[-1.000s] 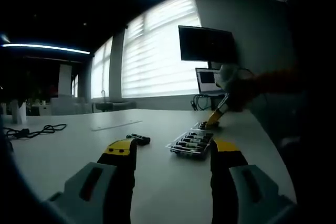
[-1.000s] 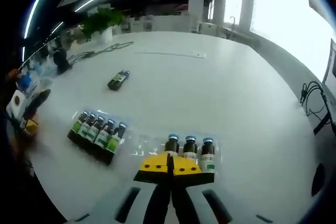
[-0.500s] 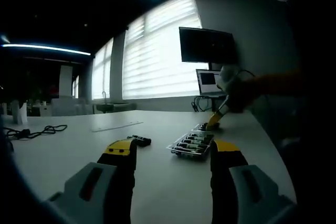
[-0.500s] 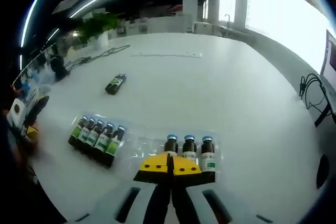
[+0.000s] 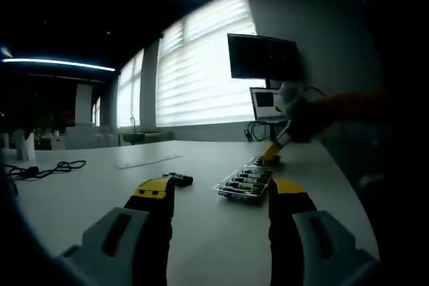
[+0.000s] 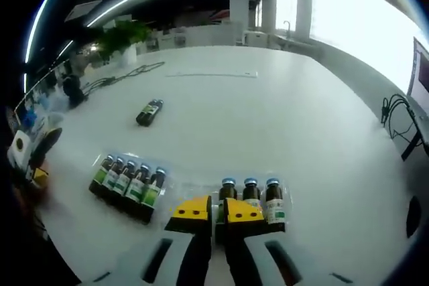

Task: Grip medicine bottles put into box

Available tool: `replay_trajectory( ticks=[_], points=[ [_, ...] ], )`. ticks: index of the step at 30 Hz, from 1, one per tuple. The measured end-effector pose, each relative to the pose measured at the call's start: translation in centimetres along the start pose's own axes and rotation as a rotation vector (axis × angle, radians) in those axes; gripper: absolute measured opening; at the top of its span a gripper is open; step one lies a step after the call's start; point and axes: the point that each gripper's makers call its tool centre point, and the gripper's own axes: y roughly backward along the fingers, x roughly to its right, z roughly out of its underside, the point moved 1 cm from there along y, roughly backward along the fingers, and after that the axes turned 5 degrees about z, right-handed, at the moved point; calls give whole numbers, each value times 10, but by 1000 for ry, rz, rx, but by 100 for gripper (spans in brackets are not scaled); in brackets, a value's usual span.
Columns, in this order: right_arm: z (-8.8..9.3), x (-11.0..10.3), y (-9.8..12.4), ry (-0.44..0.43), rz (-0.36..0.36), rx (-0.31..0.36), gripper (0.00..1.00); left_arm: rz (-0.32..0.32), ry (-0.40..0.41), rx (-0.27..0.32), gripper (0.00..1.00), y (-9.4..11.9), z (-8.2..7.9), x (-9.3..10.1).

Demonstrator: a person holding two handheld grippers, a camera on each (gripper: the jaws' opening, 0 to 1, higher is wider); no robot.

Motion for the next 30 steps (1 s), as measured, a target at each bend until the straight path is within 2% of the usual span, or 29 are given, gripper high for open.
replay_trajectory(
  ticks=[6, 9, 10, 17, 20, 30],
  points=[
    [-26, -11, 2, -63, -56, 49, 6, -1, 5, 1, 49, 0, 0, -1],
    [-42, -28, 0, -131, -171, 73, 8, -3, 4, 0, 49, 0, 0, -1],
    [-45, -30, -1, -149, -182, 77, 9, -3, 5, 1, 49, 1, 1, -2],
    [-77, -45, -11, -161, -182, 103, 9, -4, -1, 0, 49, 2, 2, -3],
    [-88, -54, -18, -182, -204, 97, 10, -1, 0, 1, 49, 1, 2, -2],
    [-116, -87, -43, -163, -244, 85, 10, 2, 6, 3, 48, 1, 1, -1]
  ],
)
